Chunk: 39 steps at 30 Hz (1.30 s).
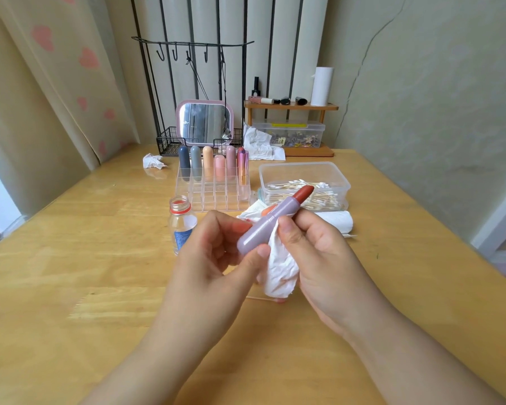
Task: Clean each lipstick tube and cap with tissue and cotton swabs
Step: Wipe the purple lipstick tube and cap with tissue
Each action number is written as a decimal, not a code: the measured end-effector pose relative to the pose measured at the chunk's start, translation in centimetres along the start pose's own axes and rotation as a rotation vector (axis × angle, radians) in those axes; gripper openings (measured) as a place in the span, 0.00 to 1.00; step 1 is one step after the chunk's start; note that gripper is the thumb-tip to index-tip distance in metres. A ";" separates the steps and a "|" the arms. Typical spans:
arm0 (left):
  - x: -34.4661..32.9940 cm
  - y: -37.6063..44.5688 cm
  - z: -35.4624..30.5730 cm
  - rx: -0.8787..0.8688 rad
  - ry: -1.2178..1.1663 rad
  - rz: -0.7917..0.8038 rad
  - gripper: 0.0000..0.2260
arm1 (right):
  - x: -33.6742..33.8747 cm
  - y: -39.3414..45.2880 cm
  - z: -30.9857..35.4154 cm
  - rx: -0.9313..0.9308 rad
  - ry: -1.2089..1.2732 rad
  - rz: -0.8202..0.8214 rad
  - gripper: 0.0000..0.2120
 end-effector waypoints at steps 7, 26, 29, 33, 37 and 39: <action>-0.1 0.1 -0.3 0.015 -0.016 0.076 0.08 | -0.3 -0.2 0.3 -0.002 0.019 0.013 0.14; -0.5 -0.3 0.3 0.148 0.145 0.246 0.11 | 0.5 -0.1 0.9 -0.038 -0.025 -0.118 0.15; -0.3 -0.2 0.6 0.172 0.157 0.237 0.06 | 1.0 -0.1 0.6 -0.041 -0.198 -0.189 0.16; 0.3 0.1 1.1 0.231 0.111 0.152 0.05 | 1.5 0.0 1.3 0.032 -0.367 -0.189 0.13; 1.6 0.7 2.2 0.268 0.177 0.044 0.03 | 3.5 0.7 2.0 0.253 -0.851 -0.265 0.07; 2.2 1.0 2.8 0.260 0.244 -0.014 0.03 | 3.9 1.0 1.7 0.317 -1.026 -0.249 0.07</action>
Point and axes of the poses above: each hand's wrist, its own y-axis towards the middle knuckle, its own x-axis out of the back of the hand, z = x × y, the point moved 3 cm from there along y, towards the middle knuckle
